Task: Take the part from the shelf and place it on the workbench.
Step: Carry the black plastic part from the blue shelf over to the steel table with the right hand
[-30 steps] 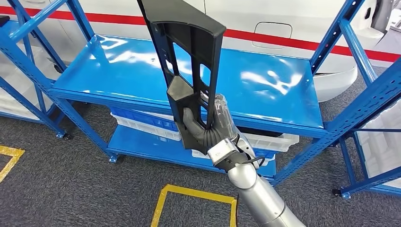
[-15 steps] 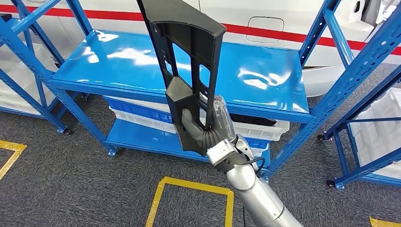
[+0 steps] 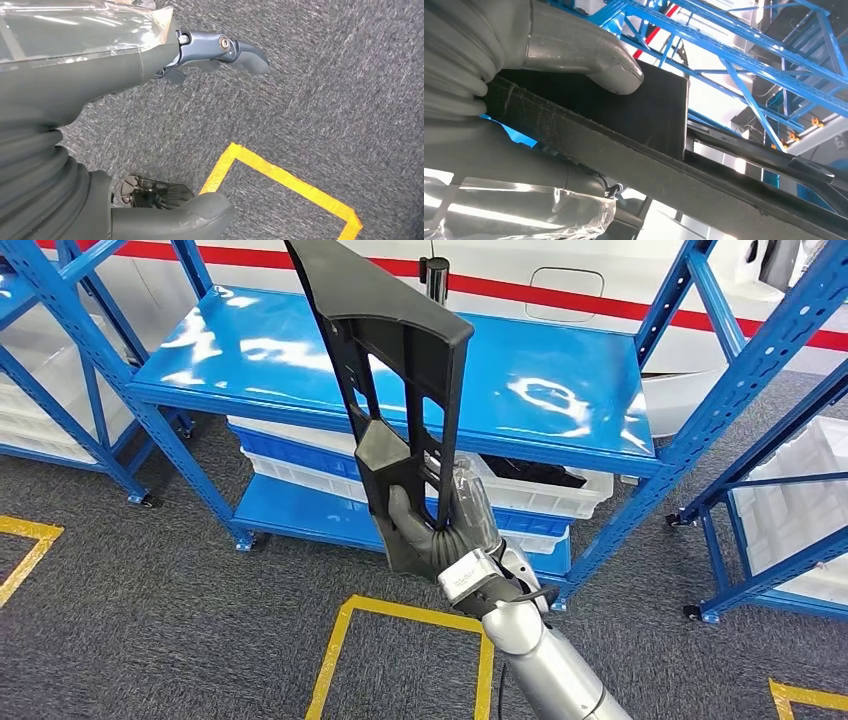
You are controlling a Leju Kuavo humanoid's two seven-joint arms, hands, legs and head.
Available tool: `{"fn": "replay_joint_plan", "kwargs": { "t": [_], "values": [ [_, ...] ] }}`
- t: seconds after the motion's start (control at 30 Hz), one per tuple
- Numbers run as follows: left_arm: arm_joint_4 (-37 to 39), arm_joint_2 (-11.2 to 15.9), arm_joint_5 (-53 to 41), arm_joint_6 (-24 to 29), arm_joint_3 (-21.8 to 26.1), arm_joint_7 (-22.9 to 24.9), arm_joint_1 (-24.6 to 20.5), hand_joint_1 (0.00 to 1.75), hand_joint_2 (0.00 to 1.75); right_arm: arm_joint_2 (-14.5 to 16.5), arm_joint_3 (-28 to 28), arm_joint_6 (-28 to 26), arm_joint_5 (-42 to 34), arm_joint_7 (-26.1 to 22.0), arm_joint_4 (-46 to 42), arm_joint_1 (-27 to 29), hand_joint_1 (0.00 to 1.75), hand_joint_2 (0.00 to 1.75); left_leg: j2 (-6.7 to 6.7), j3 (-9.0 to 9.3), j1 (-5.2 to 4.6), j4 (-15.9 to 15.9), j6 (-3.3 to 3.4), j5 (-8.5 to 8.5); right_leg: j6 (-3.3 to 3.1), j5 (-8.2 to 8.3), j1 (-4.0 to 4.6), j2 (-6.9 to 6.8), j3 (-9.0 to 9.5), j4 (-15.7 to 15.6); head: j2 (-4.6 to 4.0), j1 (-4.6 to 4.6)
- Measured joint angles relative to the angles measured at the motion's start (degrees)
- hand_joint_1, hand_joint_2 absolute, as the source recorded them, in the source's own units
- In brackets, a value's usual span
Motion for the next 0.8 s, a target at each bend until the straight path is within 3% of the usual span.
{"fn": "replay_joint_plan", "kwargs": {
  "t": [0.07, 0.13, 0.17, 0.23, 0.3, 0.33, 0.37, 0.4, 0.47, 0.53, 0.6, 0.67, 0.73, 0.8],
  "values": [
    [0.0, 0.01, 0.0, 0.0, 0.0, 0.0, 0.06, 0.0, 1.75, 0.02, 0.0, -0.01, 0.0, -0.04, -0.01, 0.02, 1.75, 1.75, 0.03, -0.51, -0.17, 0.39, -0.62, 0.45, -0.5, -0.08, 0.28, 0.07, 1.14, -2.46, 0.0, -0.02],
    [0.0, 0.05, 0.0, -0.02, 0.02, -0.04, 0.16, 0.0, 1.75, 0.04, 0.0, -0.04, 0.02, -0.09, -0.01, 0.03, 1.75, 1.75, -0.05, -0.9, -0.05, 0.64, -1.26, 0.48, -1.3, 0.42, -0.23, 0.1, 0.47, -2.59, 0.0, -0.03],
    [0.0, 0.06, -0.07, -0.1, 0.02, -0.17, 0.22, 0.0, 1.75, 0.09, 0.01, -0.08, 0.14, -0.14, -0.01, 0.01, 1.75, 1.75, -0.15, -1.4, 0.09, 1.55, -1.6, -0.55, -1.92, 0.77, -0.53, 0.03, 0.22, -2.69, 0.0, -0.05],
    [0.0, 0.06, -0.3, -0.39, 0.02, -0.6, 0.31, 0.0, 1.75, 0.17, 0.02, -0.3, 0.61, -0.34, -0.01, 0.03, 1.75, 1.75, -0.37, -3.39, 0.48, 6.55, -2.36, -4.84, -2.97, 1.5, -0.82, -0.28, -0.37, -2.8, 0.0, -0.09],
    [0.0, 0.08, -0.7, -0.66, 0.0, -0.9, 0.41, 0.0, 1.75, 0.14, 0.02, -0.62, 1.16, -0.58, -0.01, 0.27, 1.75, 1.75, -0.4, -6.01, 0.87, 14.17, -3.09, -8.9, -3.32, 2.09, -0.75, -0.72, -1.2, -2.75, 0.0, -0.12],
    [0.0, 0.09, -0.88, -0.73, -0.02, -0.94, 0.47, 0.0, 1.75, 0.07, 0.02, -0.76, 1.38, -0.69, -0.01, 0.47, 1.75, 1.75, -0.38, -6.61, 1.08, 16.58, -3.36, -9.37, -3.25, 2.32, -0.72, -0.97, -1.53, -2.72, 0.0, -0.11],
    [0.0, 0.1, -1.06, -0.74, -0.05, -0.92, 0.54, 0.0, 1.75, -0.05, 0.02, -0.88, 1.57, -0.78, 0.0, 0.72, 1.75, 1.75, -0.33, -6.17, 1.3, 16.9, -3.56, -8.75, -3.11, 2.48, -0.73, -1.28, -1.76, -2.69, 0.0, -0.11],
    [0.0, 0.11, -1.21, -0.74, -0.09, -0.89, 0.58, 0.0, 1.75, -0.19, 0.02, -0.99, 1.72, -0.87, 0.01, 0.96, 1.75, 1.75, -0.16, -4.46, 1.51, 14.71, -3.67, -7.26, -2.95, 2.59, -0.77, -1.59, -1.87, -2.66, 0.0, -0.12],
    [0.0, 0.15, -1.46, -0.75, -0.19, -0.81, 0.57, 0.0, 1.75, -0.44, 0.02, -1.24, 1.87, -1.14, 0.01, 1.28, 1.75, 1.75, 1.1, 0.99, 1.66, 6.27, -3.75, -4.32, -2.68, 2.72, -0.7, -2.25, -1.94, -2.53, 0.0, -0.12],
    [0.0, 0.19, -1.63, -0.76, -0.26, -0.73, 0.52, 0.0, 1.75, -0.62, 0.02, -1.48, 1.88, -1.44, 0.01, 1.39, 1.75, 1.75, 2.12, 4.12, 1.34, 0.61, -3.34, -3.35, -2.28, 2.93, -0.36, -2.92, -2.06, -2.43, 0.0, 0.02],
    [0.0, 0.19, -1.67, -0.74, -0.3, -0.59, 0.6, 0.0, 1.75, -0.74, 0.03, -1.6, 1.88, -1.64, 0.01, 1.54, 1.75, 1.75, 1.69, 3.88, 0.97, -0.26, -2.46, -3.32, -1.68, 3.25, -0.12, -3.67, -2.18, -2.51, 0.0, 0.17],
    [0.0, 0.14, -1.68, -0.75, -0.31, -0.63, 0.72, 0.0, 1.75, -0.81, 0.06, -1.66, 1.8, -1.81, 0.01, 1.76, 1.75, 1.75, 0.97, 3.55, 1.02, -0.83, -1.22, -2.7, -1.22, 2.54, -0.1, -3.29, -2.91, -1.58, 0.0, 0.22],
    [0.0, 0.11, -1.67, -0.97, -0.31, -1.06, 0.74, 0.0, 1.75, -0.94, 0.09, -1.74, 1.54, -2.02, 0.02, 2.05, 1.75, 1.75, 0.26, 3.22, 1.1, -1.31, -0.09, -1.95, -1.61, -0.4, -0.17, -1.57, -5.32, 3.49, 0.0, 0.26],
    [0.0, 0.14, -1.67, -1.49, -0.3, -1.56, 0.8, 0.0, 1.75, -1.19, 0.09, -1.79, 1.19, -2.14, 0.1, 2.56, 1.75, 1.75, -0.67, 2.64, 0.89, -1.3, 0.42, -1.55, -2.19, -3.83, -0.24, -0.43, -8.77, 11.61, 0.0, 0.26]
  ]
}}
